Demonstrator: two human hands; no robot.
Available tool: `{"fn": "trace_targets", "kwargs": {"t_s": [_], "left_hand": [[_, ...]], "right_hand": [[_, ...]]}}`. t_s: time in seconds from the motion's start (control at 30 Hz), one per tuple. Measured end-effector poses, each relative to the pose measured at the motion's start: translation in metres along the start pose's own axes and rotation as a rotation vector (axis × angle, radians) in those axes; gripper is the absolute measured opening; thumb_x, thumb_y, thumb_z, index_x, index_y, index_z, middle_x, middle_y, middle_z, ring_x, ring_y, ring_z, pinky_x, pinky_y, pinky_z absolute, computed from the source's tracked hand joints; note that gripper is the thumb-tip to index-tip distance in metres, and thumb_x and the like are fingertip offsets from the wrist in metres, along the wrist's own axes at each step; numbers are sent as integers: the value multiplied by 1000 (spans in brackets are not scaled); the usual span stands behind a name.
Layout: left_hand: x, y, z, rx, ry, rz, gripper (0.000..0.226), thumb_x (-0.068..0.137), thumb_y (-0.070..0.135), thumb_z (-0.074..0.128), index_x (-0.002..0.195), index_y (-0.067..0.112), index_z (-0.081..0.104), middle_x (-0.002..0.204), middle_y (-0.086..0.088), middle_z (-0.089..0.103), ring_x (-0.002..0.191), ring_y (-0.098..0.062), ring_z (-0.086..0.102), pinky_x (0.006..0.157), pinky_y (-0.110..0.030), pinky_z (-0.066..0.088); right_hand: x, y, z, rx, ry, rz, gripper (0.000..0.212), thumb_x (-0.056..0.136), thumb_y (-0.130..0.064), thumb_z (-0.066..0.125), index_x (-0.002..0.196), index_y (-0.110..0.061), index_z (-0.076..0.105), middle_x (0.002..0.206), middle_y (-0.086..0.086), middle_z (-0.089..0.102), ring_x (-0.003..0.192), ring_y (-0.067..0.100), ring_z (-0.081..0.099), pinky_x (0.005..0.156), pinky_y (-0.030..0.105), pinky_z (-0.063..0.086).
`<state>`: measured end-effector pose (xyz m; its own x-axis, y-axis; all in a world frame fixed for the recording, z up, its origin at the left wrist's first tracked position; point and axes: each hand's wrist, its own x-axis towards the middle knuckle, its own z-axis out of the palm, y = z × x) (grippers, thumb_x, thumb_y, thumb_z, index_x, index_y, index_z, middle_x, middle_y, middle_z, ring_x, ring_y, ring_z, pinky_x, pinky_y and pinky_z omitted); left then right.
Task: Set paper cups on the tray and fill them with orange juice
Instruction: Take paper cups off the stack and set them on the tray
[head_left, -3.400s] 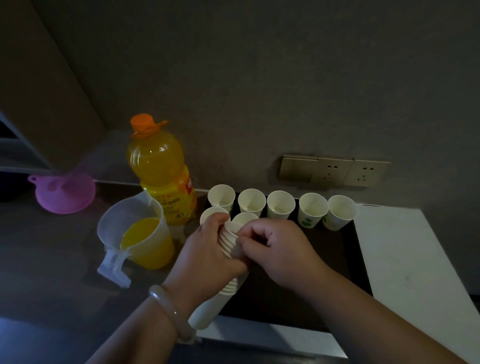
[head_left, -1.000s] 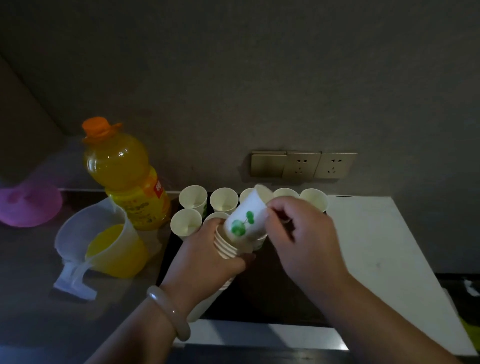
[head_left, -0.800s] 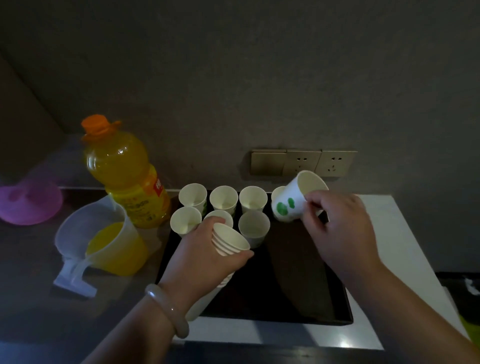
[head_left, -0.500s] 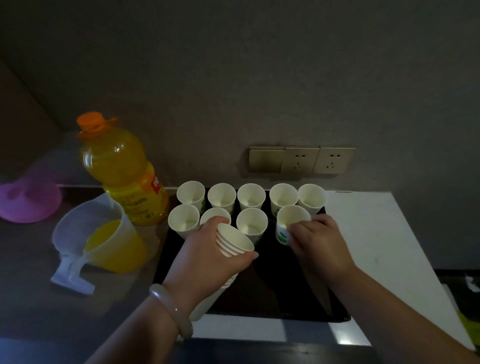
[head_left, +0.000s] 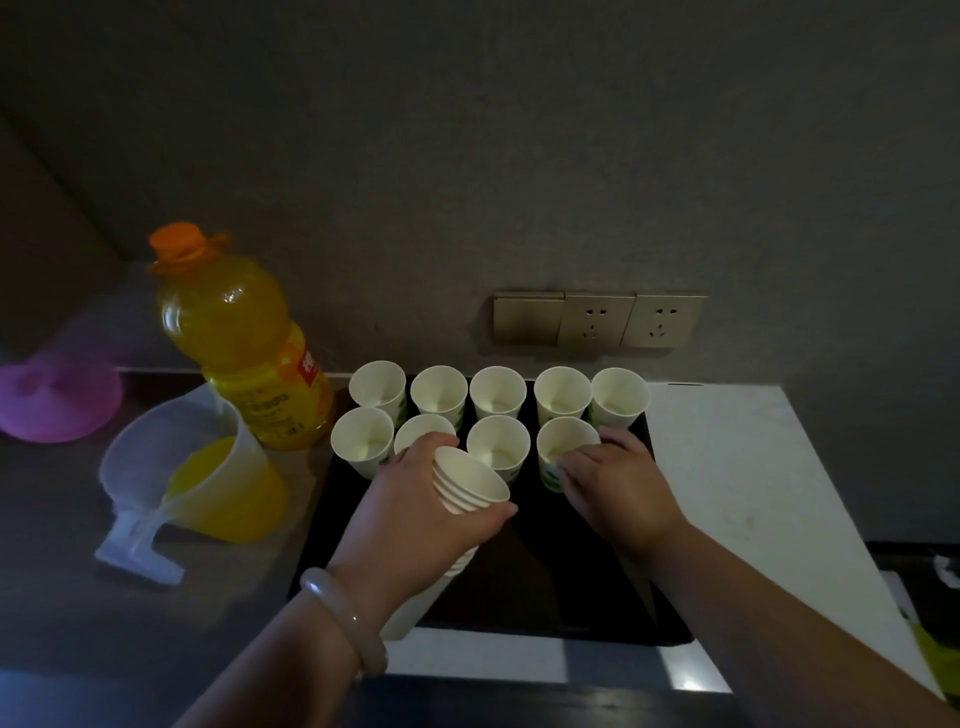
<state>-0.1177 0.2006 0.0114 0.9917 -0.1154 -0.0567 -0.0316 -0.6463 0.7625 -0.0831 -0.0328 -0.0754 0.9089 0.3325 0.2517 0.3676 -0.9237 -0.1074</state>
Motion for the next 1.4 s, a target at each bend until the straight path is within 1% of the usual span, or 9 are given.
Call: {"fn": "trace_targets", "kwargs": {"t_s": [0.13,0.23,0.33,0.47,0.63,0.77,0.93,1.13,1.4], "left_hand": [[3,2,4,6,-12,-3,74,58,56,80,120,34,45,104,19,52,94,5,51,77,-15,42],[5,4,7,27,-29,0,75,57,58,81,118,36,43,103,19,51,93,4,51,77,-15,42],[12,3,12,60,-71,3,75,53,58,81,114,35,45,101,16,54,92,-1,55,71,-15,43],[23,5,20,149,-110,65,59,69,40,76,119,28,47,107,10,58,97,-7,59,66,-9,39],[30,21,24,170,-88,112,39,76,41,68,111,33,52,99,13,61,87,0,58,63,-9,44],[34,32,26,171,-77,126,36,77,40,66,109,30,53,92,11,62,80,3,56,59,-4,40],[28,46,26,98,-85,133,39,76,35,69,111,29,51,95,9,63,81,4,55,60,-4,41],[18,47,27,2,-98,106,55,72,42,75,119,34,47,104,13,61,90,0,57,76,-23,51],[15,41,32,-15,-83,86,53,71,36,78,117,31,51,104,14,60,91,1,56,73,-18,47]], "right_hand": [[-1,-2,-7,34,39,24,8,69,-17,73,76,-17,71,70,-1,70,63,22,66,97,32,34],[-1,-15,-27,116,110,86,21,78,-26,57,85,-14,72,78,2,72,71,25,68,94,35,39],[0,-48,-69,352,151,164,32,87,-39,49,101,-21,71,94,-6,73,88,8,62,94,32,43],[7,-80,-107,660,-140,168,22,91,-42,56,98,-30,72,86,-13,70,80,1,58,66,19,46],[8,-74,-116,688,-63,251,12,90,-29,60,87,-27,71,74,-7,68,69,4,58,57,19,43],[1,-76,-115,480,119,190,12,90,-31,58,85,-27,68,71,-13,63,76,7,52,54,14,32],[-5,-77,-110,395,271,225,9,82,-29,59,82,-24,66,71,-13,58,74,-2,32,64,7,23],[-12,-72,-113,542,227,279,19,90,-37,48,93,-27,65,82,-17,60,74,2,52,60,9,36],[-14,-68,-112,653,225,296,10,89,-29,56,87,-27,66,72,-16,59,67,3,55,56,14,38]]}}
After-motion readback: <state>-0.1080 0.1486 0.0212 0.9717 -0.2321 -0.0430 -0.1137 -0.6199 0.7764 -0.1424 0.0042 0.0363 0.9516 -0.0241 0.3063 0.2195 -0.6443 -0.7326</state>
